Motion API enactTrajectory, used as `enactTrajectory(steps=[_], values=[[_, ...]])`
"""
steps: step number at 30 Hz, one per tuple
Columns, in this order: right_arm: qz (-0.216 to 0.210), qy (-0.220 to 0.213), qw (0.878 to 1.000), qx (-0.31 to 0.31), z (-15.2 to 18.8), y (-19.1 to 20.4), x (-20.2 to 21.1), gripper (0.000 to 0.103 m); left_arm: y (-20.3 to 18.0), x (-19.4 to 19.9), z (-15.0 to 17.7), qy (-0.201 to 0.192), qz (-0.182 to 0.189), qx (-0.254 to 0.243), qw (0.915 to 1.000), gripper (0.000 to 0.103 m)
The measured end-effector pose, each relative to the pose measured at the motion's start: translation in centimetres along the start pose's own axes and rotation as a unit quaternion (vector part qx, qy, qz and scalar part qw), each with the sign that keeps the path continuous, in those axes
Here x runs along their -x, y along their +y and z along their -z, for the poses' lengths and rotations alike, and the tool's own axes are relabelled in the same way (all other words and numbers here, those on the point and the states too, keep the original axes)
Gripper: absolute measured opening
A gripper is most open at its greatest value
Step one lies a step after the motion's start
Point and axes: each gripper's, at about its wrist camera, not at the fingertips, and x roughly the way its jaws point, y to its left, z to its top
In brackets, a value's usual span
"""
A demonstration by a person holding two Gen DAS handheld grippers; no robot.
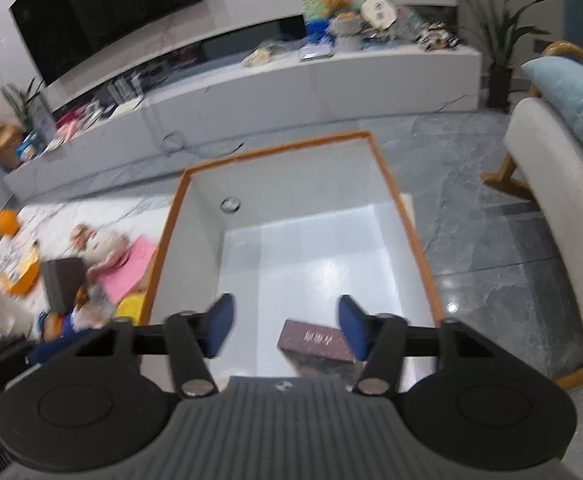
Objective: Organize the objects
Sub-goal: 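Open the right tool to drop the card deck while the left tool releases the tin into the box, then move both tools back toward the plush toys on the table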
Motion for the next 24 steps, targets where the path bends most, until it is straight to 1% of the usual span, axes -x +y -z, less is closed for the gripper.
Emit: enactTrajectory(steps=[2,4,6,8,9,10,13,17,19,24], values=[[-0.007,0.021,1.0,0.02,0.6,0.4,0.3,0.05,0.9,0.8,0.1,-0.006,-0.004,0.014,0.9999,0.067],[-0.011,0.051,0.998,0.045,1.3,1.0,-0.1,0.049,1.5,1.2,0.0,-0.009,-0.006,0.022,0.9997,0.067],[-0.013,0.073,0.996,0.049,1.8,1.0,-1.1,0.047,1.7,1.4,0.0,-0.011,-0.006,0.023,0.9997,0.067],[0.015,0.079,0.996,0.046,1.7,0.8,-2.6,0.046,1.7,1.2,0.1,-0.01,-0.004,0.024,0.9997,0.067],[0.031,0.076,0.996,0.045,1.6,0.7,-3.3,0.045,1.6,1.2,0.2,-0.01,-0.002,0.024,0.9997,0.067],[0.037,0.066,0.996,0.042,1.4,0.5,-3.5,0.043,1.6,1.2,0.3,-0.01,0.0,0.024,0.9997,0.067],[0.043,0.031,0.998,0.016,0.3,-0.2,-4.0,0.042,1.4,1.3,0.6,-0.01,0.003,0.019,0.9998,0.067],[0.057,0.023,0.998,-0.011,-0.4,-1.0,-4.3,0.043,2.2,1.7,1.1,-0.008,-0.003,0.019,0.9998,0.067],[0.058,0.022,0.998,-0.013,-0.5,-1.1,-4.3,0.043,3.0,2.0,1.3,-0.008,-0.007,0.025,0.9996,0.067],[0.05,-0.002,0.999,-0.006,-0.2,-0.3,-3.3,0.043,5.0,2.5,2.0,-0.005,-0.023,0.035,0.9991,0.068]])
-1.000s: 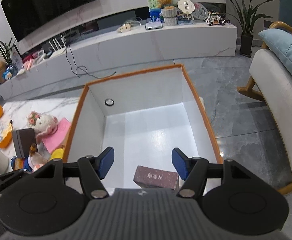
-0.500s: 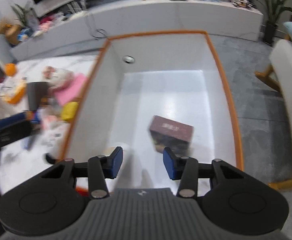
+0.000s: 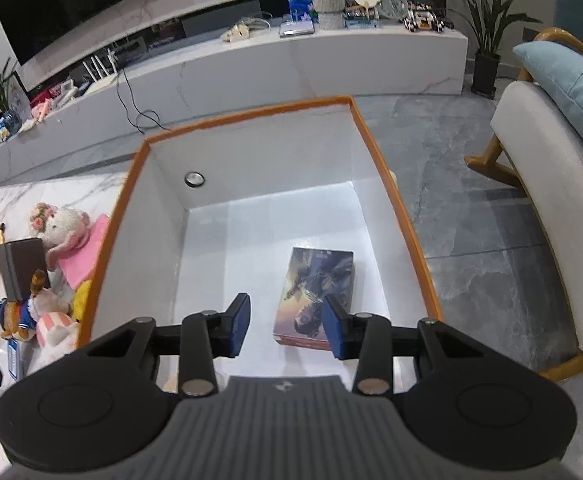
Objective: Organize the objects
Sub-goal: 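Move both tools back toward the plush toys on the table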
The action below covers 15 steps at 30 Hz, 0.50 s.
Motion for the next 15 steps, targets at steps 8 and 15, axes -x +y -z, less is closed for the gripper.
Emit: enactTrajectory(steps=[8,15], values=[[-0.058,-0.076,0.993,0.065,0.1,4.9,4.5,0.064,4.0,1.0,1.4,0.01,-0.041,0.021,0.9989,0.068],[-0.114,-0.094,0.98,0.136,1.2,10.4,5.3,0.064,7.6,2.2,2.3,0.01,-0.093,0.021,0.9954,0.07]])
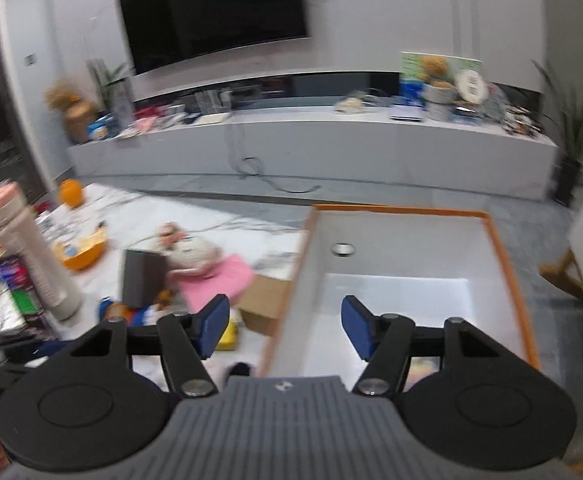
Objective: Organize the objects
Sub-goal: 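Move both tools back toward the plush toys on the table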
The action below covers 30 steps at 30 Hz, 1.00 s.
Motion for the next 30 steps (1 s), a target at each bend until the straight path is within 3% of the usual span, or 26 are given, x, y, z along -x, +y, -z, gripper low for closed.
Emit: enactTrajectory(steps=[10,18,24,27,30], values=[[-0.034,0.045,0.995,0.082,1.2,6.0,-3.7,0.064,4.1,0.4,0.6,0.006,-0.044,0.009,0.999,0.076],[-0.029,0.096,0.99,0.1,2.4,8.5,-7.4,0.065,5.8,-0.9,0.8,0.015,-0.046,-0.011,0.9988,0.076],[-0.014,0.133,0.985,0.108,3.3,9.4,-9.9,0.066,5.7,-1.9,-0.9,-0.002,-0.028,-0.104,0.9941,0.085],[-0.014,0.143,0.983,0.111,3.5,9.6,-10.7,0.066,5.4,-2.7,-1.7,-0.001,-0.008,-0.153,0.9882,0.086],[-0.014,0.149,0.982,0.113,3.6,9.8,-11.3,0.068,4.8,-3.5,-2.1,-0.002,0.011,-0.213,0.9771,0.086]])
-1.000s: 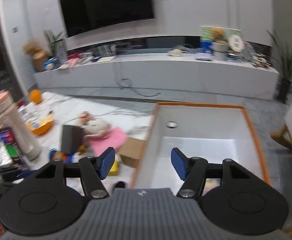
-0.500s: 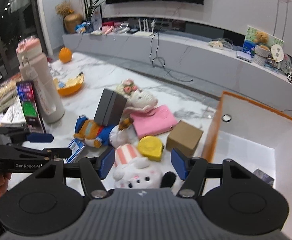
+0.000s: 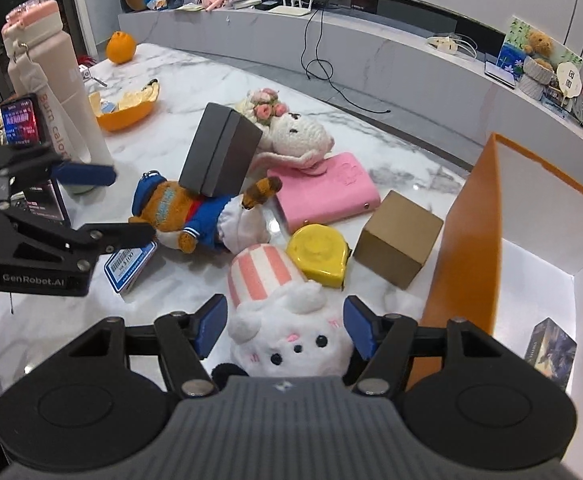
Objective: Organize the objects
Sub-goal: 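Move both tools back toward the plush toys on the table, then grasp the orange bear plush with the left tool while the right tool grasps the white striped-hat plush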
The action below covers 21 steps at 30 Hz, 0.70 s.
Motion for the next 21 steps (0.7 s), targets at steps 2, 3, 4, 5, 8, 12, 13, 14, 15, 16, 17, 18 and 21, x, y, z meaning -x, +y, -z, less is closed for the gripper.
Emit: enactTrajectory(steps=[2,3,4,5,8,12,13,14,15,16,17,18,21], values=[[0.0,0.003,1.0,0.002,-0.1,0.1,-0.3,0.07,-0.2,-0.6,-0.3,-0.004,-0.001,-0.033,0.9994,0.089],[0.001,0.005,1.0,0.002,-0.1,0.1,-0.5,0.07,-0.2,-1.0,-0.4,-0.003,-0.001,-0.042,0.9991,0.089],[0.001,0.008,1.0,0.002,-0.1,0.1,-0.7,0.07,-0.1,-1.4,-0.5,-0.002,0.0,-0.049,0.9988,0.089],[0.001,0.009,1.0,0.002,-0.2,0.0,-0.8,0.07,0.0,-1.7,-0.6,-0.001,0.005,-0.054,0.9985,0.089],[0.003,0.015,1.0,0.003,-0.2,0.0,-1.2,0.07,0.3,-2.7,-0.5,0.01,0.028,-0.08,0.9964,0.089],[0.003,0.021,1.0,0.008,-0.3,0.1,-1.7,0.074,0.0,-3.8,-0.3,0.011,0.041,-0.124,0.9913,0.091],[0.004,0.023,1.0,0.01,-0.3,0.2,-1.9,0.074,-0.1,-4.0,-0.4,0.011,0.046,-0.132,0.9902,0.091],[0.005,0.025,1.0,0.012,-0.3,0.3,-2.0,0.075,-0.2,-4.3,-0.5,0.014,0.048,-0.139,0.989,0.091],[0.007,0.025,1.0,0.014,-0.3,0.4,-2.1,0.076,-0.3,-4.6,-0.6,0.019,0.051,-0.144,0.988,0.091],[0.008,0.027,0.999,0.017,-0.3,0.4,-2.3,0.076,-0.4,-4.9,-0.7,0.025,0.055,-0.148,0.9871,0.091],[0.01,0.028,0.999,0.019,-0.3,0.5,-2.4,0.077,-0.4,-5.3,-0.8,0.035,0.06,-0.152,0.9859,0.091],[0.012,0.028,0.999,0.021,-0.3,0.5,-2.5,0.077,-0.5,-5.7,-0.8,0.045,0.064,-0.155,0.9848,0.091],[0.016,0.031,0.999,0.024,-0.4,0.5,-2.9,0.078,-0.7,-6.8,-0.6,0.066,0.059,-0.171,0.9814,0.091]])
